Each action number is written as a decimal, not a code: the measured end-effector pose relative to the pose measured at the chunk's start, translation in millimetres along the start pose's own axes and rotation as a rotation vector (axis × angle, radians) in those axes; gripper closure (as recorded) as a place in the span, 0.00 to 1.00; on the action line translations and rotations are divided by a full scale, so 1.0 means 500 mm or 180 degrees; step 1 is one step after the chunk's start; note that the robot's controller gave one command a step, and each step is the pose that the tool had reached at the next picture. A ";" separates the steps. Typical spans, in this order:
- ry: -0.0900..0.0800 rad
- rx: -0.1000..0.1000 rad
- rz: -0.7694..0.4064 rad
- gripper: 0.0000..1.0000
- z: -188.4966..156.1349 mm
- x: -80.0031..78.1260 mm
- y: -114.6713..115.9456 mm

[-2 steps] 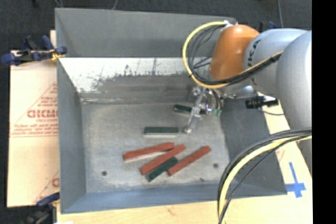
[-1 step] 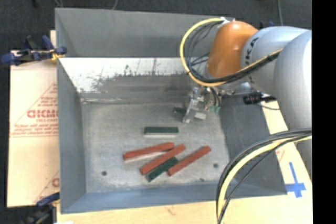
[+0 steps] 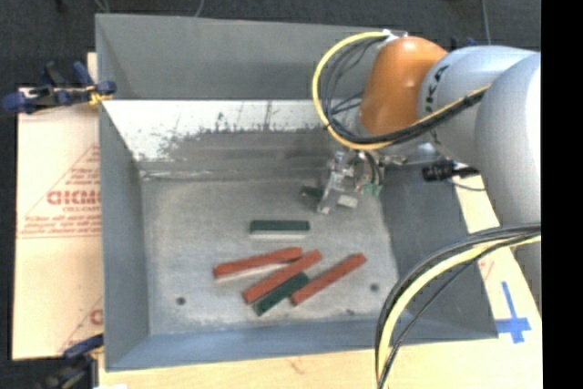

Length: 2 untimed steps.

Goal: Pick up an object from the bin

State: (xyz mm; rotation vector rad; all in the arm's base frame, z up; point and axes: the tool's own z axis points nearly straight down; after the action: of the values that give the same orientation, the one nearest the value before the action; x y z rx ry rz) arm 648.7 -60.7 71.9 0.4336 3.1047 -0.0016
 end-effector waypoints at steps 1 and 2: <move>0.0019 0.0004 0.0000 1.00 -0.008 0.003 -0.001; 0.0043 0.0007 0.0001 1.00 -0.051 0.007 -0.002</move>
Offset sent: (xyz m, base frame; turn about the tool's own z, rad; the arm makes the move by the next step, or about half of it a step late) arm 0.0000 -0.0001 0.0049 0.0000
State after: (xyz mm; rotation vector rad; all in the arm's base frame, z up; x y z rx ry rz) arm 644.9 -60.6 97.6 0.4359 3.1181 -0.0019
